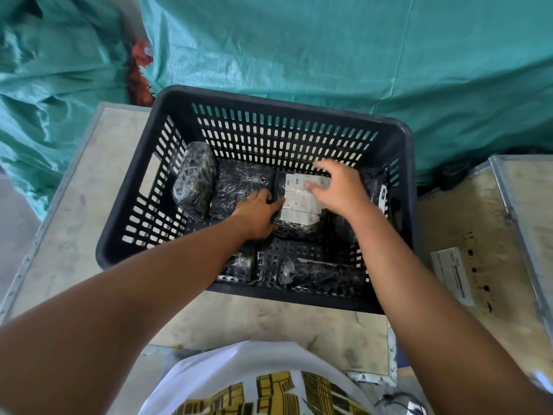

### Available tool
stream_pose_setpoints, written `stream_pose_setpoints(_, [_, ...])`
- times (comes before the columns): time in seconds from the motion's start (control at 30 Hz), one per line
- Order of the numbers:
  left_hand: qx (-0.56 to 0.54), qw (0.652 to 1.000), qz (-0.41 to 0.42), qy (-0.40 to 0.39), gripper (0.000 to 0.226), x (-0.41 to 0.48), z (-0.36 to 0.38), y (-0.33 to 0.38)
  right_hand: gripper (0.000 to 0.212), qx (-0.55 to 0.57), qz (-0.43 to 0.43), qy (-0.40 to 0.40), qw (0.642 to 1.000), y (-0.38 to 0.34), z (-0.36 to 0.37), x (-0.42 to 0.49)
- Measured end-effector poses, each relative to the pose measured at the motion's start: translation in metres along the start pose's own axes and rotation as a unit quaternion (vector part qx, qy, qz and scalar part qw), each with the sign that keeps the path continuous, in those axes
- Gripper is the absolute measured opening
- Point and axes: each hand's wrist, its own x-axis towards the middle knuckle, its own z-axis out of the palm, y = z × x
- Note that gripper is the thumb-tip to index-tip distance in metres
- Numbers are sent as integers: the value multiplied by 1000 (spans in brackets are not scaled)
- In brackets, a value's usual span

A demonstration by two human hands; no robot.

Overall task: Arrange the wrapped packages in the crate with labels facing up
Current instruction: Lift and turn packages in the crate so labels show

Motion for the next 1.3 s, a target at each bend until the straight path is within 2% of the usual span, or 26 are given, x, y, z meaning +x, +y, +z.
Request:
stream_pose_setpoints(0.07, [3,1000,3,1,83,0,0,-1,51,-17,-25,98,995,1,-22,-11])
stream_pose_setpoints(0.13, [-2,1000,1,-1,82,0,-1,-1,52,-71,1,147,987,9,-33,-25])
stream_pose_setpoints(0.2, [-10,1000,-2,-5,82,0,-2,0,59,-124,52,134,982,20,-31,-39])
stream_pose_setpoints(0.23, [-11,1000,-2,-7,82,0,-2,0,64,-112,69,115,985,24,-28,-44])
stream_pose_setpoints(0.3, [-11,1000,-2,-13,82,-1,-3,1,70,-29,71,91,993,29,-21,-50])
stream_pose_setpoints(0.37, [-9,1000,-3,-16,82,-2,-3,2,73,55,55,109,991,31,-17,-52])
stream_pose_setpoints(0.47, [14,1000,5,-19,81,-3,-5,1,76,83,79,120,986,36,-9,-47])
stream_pose_setpoints(0.57, [34,999,16,-21,79,-4,-6,-2,81,76,119,56,988,39,1,-41])
stream_pose_setpoints(0.63, [34,999,20,-20,78,-5,-7,-3,85,102,108,20,989,40,5,-38])
stream_pose_setpoints(0.97, [14,999,40,-25,80,-9,-10,-1,61,143,127,85,978,42,2,-30])
stream_pose_setpoints(1.07, [-47,993,104,41,63,-14,-22,4,57,138,120,102,978,43,-3,-35])
stream_pose_setpoints(1.13, [-127,965,190,124,52,-18,-34,13,58,150,116,126,974,42,-10,-40])
stream_pose_setpoints(1.17, [-175,944,227,165,55,-22,-40,19,59,168,116,142,969,40,-14,-43])
stream_pose_setpoints(1.23, [-265,902,258,223,78,-28,-53,35,62,222,124,173,952,35,-27,-47])
stream_pose_setpoints(1.3, [-298,886,263,237,102,-33,-66,49,55,313,138,194,919,24,-42,-52])
